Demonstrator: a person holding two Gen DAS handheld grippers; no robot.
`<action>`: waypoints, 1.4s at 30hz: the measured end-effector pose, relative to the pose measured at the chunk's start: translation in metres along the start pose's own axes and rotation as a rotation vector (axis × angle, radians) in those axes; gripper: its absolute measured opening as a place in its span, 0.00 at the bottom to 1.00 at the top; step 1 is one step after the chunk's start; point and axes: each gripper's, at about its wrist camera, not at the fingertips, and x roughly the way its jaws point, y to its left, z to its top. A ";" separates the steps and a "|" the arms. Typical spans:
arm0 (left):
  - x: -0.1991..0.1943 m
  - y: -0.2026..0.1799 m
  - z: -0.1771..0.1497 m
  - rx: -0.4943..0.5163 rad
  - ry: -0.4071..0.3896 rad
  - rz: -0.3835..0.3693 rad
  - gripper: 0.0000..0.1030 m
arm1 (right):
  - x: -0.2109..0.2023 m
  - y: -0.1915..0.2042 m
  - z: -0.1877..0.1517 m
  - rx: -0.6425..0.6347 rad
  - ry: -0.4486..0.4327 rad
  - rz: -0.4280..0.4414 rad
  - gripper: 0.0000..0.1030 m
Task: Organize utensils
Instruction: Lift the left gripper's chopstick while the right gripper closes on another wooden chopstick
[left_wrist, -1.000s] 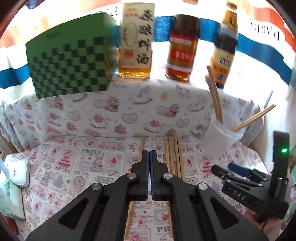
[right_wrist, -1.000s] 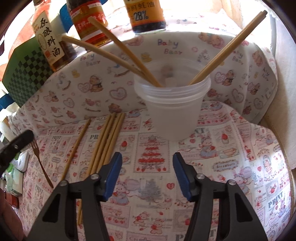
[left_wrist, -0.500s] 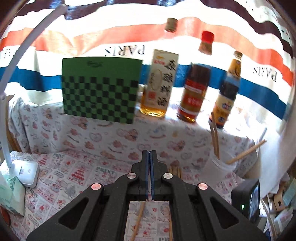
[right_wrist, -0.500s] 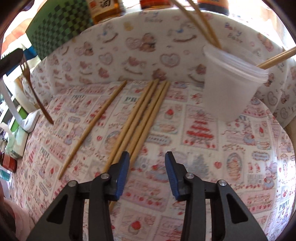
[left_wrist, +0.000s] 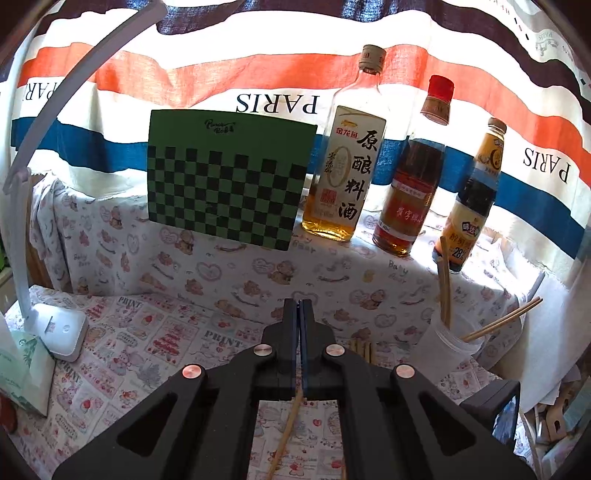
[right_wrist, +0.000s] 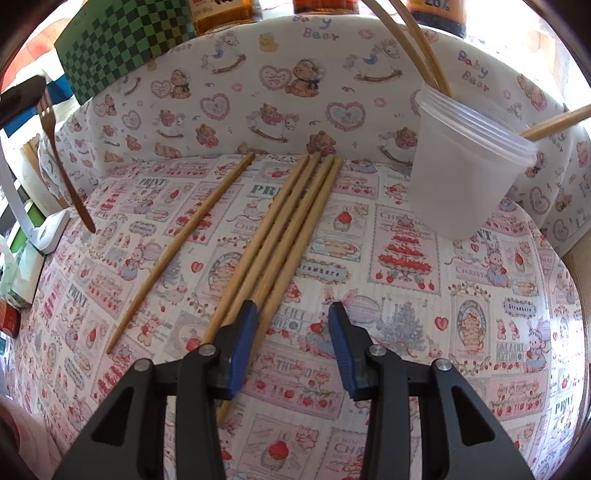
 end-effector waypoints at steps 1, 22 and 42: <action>-0.001 0.000 0.000 0.000 -0.003 0.002 0.01 | 0.000 0.000 0.000 -0.003 0.000 -0.009 0.35; 0.002 0.007 0.000 -0.030 0.003 0.003 0.01 | 0.003 -0.010 0.004 0.059 0.020 0.010 0.29; 0.030 0.046 0.004 -0.082 -0.001 0.006 0.01 | 0.070 -0.021 0.101 0.168 -0.019 -0.178 0.08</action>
